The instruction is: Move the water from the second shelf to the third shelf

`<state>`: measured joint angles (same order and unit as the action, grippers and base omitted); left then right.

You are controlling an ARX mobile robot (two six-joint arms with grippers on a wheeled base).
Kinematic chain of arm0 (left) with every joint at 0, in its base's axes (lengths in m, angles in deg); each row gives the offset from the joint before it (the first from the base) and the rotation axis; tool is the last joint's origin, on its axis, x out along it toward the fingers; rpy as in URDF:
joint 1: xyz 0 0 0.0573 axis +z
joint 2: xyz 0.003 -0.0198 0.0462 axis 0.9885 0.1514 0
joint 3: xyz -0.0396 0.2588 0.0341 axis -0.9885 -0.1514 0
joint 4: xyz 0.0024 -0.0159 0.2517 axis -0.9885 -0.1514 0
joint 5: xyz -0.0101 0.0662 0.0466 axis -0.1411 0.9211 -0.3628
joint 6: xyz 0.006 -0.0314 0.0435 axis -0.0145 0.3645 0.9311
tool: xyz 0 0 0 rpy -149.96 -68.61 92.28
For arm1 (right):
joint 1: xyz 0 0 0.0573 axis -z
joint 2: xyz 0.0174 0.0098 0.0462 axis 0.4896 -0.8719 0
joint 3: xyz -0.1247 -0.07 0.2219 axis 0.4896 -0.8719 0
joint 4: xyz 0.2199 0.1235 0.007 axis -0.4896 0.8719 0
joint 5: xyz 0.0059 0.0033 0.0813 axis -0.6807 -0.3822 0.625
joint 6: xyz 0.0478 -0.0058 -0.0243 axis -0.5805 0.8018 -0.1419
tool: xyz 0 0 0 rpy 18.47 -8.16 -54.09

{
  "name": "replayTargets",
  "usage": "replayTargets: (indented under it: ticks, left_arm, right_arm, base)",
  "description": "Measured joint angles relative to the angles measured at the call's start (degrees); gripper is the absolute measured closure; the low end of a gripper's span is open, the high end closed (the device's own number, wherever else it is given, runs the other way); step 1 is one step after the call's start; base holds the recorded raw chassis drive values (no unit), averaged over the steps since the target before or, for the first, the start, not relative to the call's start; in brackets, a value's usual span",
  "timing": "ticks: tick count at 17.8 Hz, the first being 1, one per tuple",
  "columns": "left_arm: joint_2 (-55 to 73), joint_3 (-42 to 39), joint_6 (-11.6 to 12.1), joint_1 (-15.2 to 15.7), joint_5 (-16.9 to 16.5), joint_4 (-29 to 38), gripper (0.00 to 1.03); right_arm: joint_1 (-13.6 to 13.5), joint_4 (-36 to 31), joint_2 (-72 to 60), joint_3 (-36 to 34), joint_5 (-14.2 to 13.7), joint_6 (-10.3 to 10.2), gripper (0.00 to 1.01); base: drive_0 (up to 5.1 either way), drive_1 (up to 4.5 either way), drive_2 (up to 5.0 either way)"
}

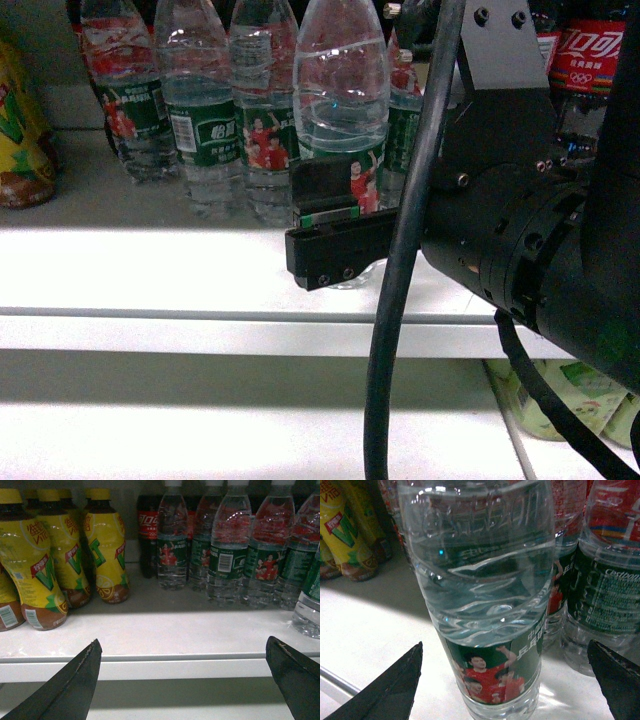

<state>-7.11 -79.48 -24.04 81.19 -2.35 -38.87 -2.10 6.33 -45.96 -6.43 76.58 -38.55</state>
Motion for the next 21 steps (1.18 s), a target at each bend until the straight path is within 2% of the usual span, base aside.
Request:
replayTargets:
  ticks: [8, 18, 21]
  left_arm:
    - [0.0, 0.0, 0.0, 0.0, 0.0, 0.0, 0.05]
    - [0.0, 0.0, 0.0, 0.0, 0.0, 0.0, 0.05]
    - [0.0, 0.0, 0.0, 0.0, 0.0, 0.0, 0.05]
  right_arm:
    - [-0.6, 0.6, -3.7, 4.2, -0.5, 0.5, 0.03]
    - [-2.7, 2.9, -7.4, 9.7, -2.2, 1.7, 0.04]
    - [-2.7, 2.8, -7.4, 10.1, -2.4, 1.8, 0.32]
  base:
    - [0.0, 0.00, 0.0]
    - [0.0, 0.00, 0.0]
    - [0.0, 0.00, 0.0]
